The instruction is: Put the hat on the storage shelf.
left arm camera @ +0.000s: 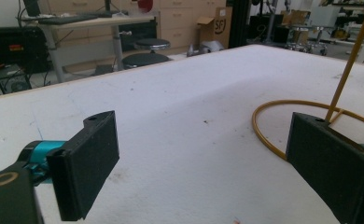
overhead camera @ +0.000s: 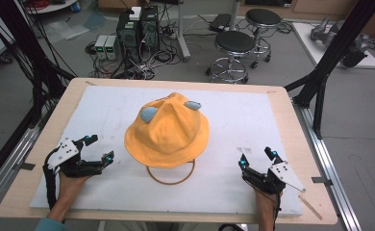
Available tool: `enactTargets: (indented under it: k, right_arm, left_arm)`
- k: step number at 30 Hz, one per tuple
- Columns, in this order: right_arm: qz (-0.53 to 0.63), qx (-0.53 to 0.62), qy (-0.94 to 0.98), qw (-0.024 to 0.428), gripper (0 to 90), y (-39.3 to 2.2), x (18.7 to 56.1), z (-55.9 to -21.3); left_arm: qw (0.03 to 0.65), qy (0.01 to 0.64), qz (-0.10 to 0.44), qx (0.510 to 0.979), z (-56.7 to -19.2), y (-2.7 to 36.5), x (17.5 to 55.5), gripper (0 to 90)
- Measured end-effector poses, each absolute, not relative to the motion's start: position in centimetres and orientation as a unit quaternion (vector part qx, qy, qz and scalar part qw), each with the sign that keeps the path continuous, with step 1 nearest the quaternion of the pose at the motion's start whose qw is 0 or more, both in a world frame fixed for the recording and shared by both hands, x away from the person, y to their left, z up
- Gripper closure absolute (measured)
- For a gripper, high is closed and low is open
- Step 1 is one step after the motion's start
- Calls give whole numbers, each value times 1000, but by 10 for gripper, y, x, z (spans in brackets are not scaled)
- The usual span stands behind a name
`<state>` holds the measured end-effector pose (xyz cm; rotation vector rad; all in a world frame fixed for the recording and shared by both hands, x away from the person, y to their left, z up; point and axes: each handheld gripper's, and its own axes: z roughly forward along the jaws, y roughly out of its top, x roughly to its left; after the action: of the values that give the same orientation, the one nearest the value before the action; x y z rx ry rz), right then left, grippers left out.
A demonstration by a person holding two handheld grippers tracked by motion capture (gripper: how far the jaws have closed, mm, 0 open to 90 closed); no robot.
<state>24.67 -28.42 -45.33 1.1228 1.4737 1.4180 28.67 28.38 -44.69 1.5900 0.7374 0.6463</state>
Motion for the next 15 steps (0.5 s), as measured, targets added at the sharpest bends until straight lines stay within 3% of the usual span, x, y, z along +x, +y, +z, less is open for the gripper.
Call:
enactTargets:
  k: [15]
  right_arm:
    - [562, 443, 578, 392, 93, -284, 246, -454]
  left_arm:
    - [605, 322, 296, 665, -451, 286, 282, 101]
